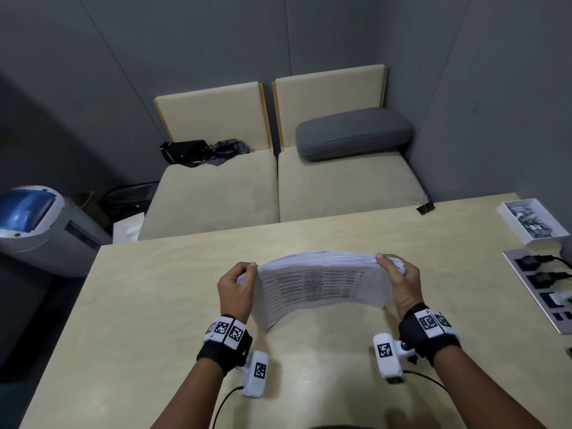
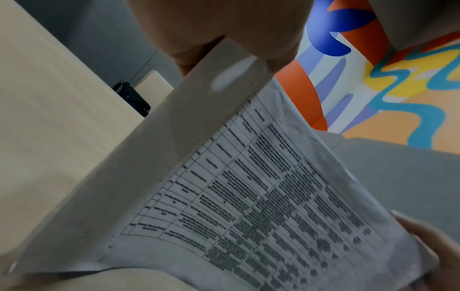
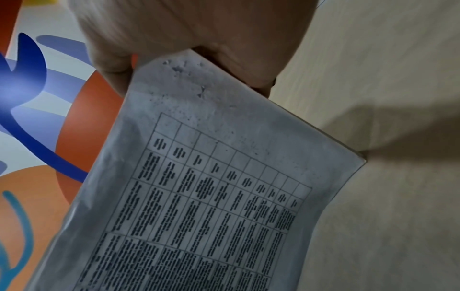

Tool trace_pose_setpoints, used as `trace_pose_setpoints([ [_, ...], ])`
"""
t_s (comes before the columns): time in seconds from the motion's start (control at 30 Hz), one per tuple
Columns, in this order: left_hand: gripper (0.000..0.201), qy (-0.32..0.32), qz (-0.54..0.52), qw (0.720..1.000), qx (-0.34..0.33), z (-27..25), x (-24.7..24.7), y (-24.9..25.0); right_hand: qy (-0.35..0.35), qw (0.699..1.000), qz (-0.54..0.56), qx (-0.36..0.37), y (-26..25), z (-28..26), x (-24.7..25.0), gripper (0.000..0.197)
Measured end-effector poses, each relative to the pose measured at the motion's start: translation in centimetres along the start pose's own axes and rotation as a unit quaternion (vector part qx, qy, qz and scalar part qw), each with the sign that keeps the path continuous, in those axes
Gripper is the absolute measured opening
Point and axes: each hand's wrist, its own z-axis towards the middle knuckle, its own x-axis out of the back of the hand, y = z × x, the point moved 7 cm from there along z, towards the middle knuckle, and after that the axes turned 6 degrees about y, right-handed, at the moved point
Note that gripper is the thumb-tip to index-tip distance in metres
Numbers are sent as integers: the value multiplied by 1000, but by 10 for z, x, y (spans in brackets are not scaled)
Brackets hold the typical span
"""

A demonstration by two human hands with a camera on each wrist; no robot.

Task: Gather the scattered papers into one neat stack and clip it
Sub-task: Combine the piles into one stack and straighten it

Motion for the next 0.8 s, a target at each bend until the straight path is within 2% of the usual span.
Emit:
trace_pose_setpoints([
  [0.1, 24, 10, 39, 999, -26, -2, 1, 1, -17, 1000, -2, -2, -7, -3, -4, 10],
  [0.2, 25, 0, 62, 997, -49, -3, -1, -1, -102, 994, -19, -13, -5, -11, -10, 47],
  [0.23, 30, -9, 66, 996, -54, -3, -1, -2, -120, 992, -35, -18, -4, -13, -10, 50],
  [0.33, 55, -33, 113, 991, -66, 0, 6, -5, -106, 978, -179, 27, 4, -5, 0, 34],
  [0.4, 62, -58, 189, 977, -82, 7, 10, 11, -100, 963, -247, 46, 2, 1, 4, 28],
  [0.47, 58, -130, 283, 942, -125, 12, -1, 43, -118, 952, -272, 73, -9, 3, -2, 31],
  [0.57, 81, -315, 380, 840, -226, -1, -49, 83, -194, 908, -325, 178, -47, -7, -41, 40],
  [0.63, 84, -397, 416, 773, -271, -16, -77, 95, -234, 886, -318, 243, -76, -16, -71, 19],
  [0.67, 80, -422, 421, 751, -284, -23, -85, 99, -249, 886, -304, 246, -86, -18, -82, 8],
  [0.7, 80, -439, 408, 747, -289, -27, -89, 102, -250, 887, -297, 250, -98, -18, -90, 9],
  [0.8, 91, -450, 314, 798, -250, -32, -87, 114, -240, 863, -331, 298, -131, -18, -101, 11],
])
